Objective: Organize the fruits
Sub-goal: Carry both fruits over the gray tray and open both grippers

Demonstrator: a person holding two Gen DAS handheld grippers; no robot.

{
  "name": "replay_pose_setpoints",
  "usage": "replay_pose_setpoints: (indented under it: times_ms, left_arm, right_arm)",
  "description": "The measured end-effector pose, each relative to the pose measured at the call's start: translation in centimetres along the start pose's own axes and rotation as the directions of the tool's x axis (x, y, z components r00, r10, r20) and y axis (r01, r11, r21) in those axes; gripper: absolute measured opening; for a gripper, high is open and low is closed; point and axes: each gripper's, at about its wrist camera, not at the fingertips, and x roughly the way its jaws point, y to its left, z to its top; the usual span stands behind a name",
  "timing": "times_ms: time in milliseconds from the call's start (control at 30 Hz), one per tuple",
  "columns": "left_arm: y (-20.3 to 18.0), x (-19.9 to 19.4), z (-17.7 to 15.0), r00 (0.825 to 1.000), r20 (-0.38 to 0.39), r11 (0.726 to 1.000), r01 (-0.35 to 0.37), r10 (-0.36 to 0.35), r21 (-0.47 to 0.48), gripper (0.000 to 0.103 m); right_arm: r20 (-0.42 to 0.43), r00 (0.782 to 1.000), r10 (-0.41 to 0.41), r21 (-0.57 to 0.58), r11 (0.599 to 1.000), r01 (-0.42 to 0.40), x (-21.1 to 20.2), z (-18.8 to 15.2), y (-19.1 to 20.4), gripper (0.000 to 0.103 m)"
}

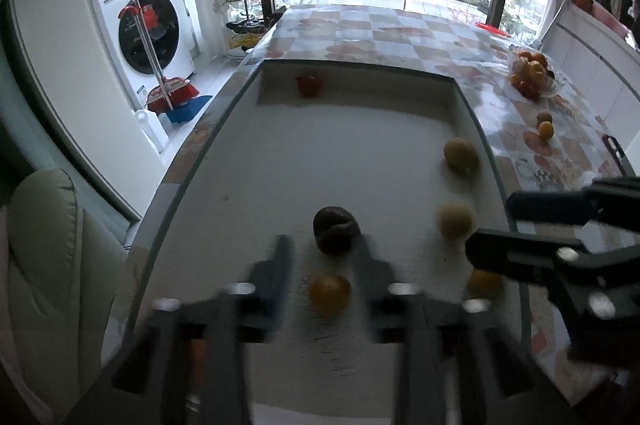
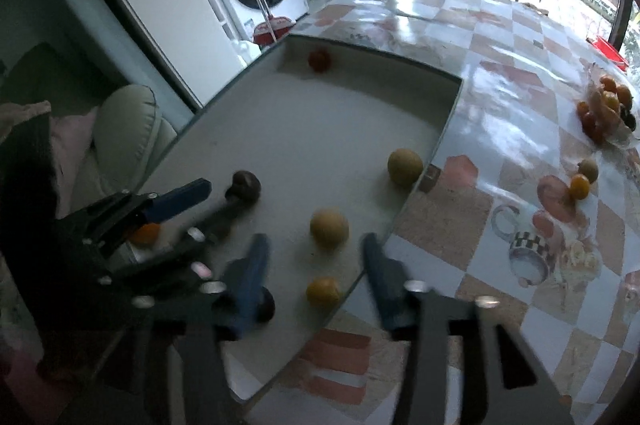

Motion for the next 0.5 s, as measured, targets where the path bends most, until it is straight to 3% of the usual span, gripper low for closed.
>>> replay_pose_setpoints:
  times_ms: [33, 67, 267, 467, 500]
  left_arm:
    - [0.0, -0.1, -0.1, 1.0, 0.015, 1.0, -0.027, 0.027, -0.004, 0.089]
    - [0.0, -0.5, -0.3, 0.997, 0.047, 0.998, -0.054, 0.055, -0.011, 0.095]
    - [-1.1, -1.0, -0.3, 0.998, 0.032, 0.998, -0.063, 0.063, 0.013, 0.095]
    - [-3.8, -2.6, 0.5, 0.998, 0.064, 0.998, -0.028, 0.025, 0.049, 0.095]
    - [-4.6, -2.8, 0.7, 0.997, 0.071, 0.998, -0.02, 0.016, 0.058, 0.095]
  right_arm:
    - [0.014, 1.0, -0.02, -0.01, 1.0, 0.02, -0.3, 0.0, 0.1, 0.075]
    - [0.022, 0.999, -0.026, -0.017, 1.0, 0.026, -0.5, 0.0, 0.3, 0.076]
    - [0.048, 0.998, -0.037, 0.007, 0.999, 0.037, -2.0, -0.4, -1.1, 0.08]
    - [0.085, 0.994, -0.07, 0.117, 0.991, 0.059, -4.4, -1.7, -5.6, 0.086]
    - [0.086, 0.993, -0.079, 0.137, 0.988, 0.067, -4.6, -2.1, -6.5, 0.091]
